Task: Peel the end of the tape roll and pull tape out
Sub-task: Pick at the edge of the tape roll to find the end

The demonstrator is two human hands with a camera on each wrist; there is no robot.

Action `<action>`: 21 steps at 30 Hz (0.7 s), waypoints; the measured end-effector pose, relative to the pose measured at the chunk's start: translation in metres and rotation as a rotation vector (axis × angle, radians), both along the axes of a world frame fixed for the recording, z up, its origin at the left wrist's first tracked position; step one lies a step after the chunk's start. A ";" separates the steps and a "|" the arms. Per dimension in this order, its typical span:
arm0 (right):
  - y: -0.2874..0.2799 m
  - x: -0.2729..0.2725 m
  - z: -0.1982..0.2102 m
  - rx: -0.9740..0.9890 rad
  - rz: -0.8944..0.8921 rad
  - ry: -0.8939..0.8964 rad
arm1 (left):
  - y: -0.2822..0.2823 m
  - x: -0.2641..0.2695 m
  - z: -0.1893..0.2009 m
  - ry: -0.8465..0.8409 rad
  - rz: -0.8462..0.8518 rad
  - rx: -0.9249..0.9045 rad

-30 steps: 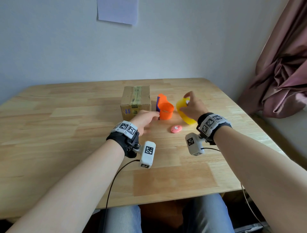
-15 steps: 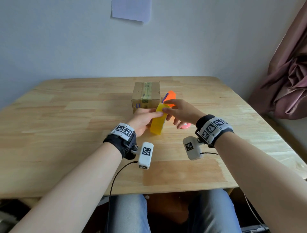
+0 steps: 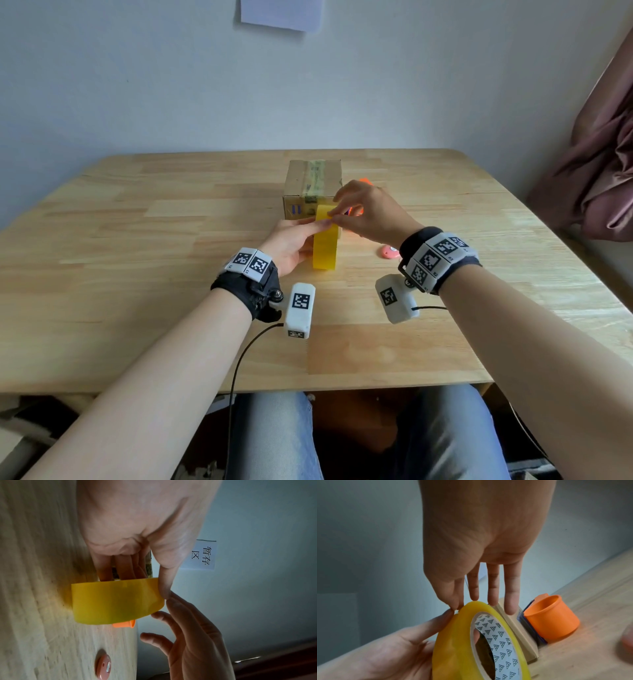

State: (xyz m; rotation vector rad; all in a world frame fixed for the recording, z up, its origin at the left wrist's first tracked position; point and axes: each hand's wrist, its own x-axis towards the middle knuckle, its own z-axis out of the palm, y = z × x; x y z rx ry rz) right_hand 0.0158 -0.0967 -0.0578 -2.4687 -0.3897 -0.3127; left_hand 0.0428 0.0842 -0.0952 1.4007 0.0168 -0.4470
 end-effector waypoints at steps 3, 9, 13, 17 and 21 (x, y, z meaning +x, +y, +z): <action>0.001 0.001 0.000 0.012 -0.025 0.098 | 0.002 0.001 -0.002 -0.001 -0.046 0.001; 0.006 0.007 0.002 0.016 -0.057 0.410 | 0.011 -0.005 -0.007 -0.006 -0.195 0.014; 0.011 0.009 0.005 0.001 -0.034 0.540 | 0.019 -0.007 -0.013 0.008 -0.268 0.007; 0.014 0.010 0.003 -0.012 -0.039 0.558 | 0.025 -0.008 -0.015 -0.003 -0.290 -0.006; 0.016 0.010 0.007 -0.055 -0.064 0.364 | 0.021 -0.008 -0.015 -0.027 -0.240 -0.009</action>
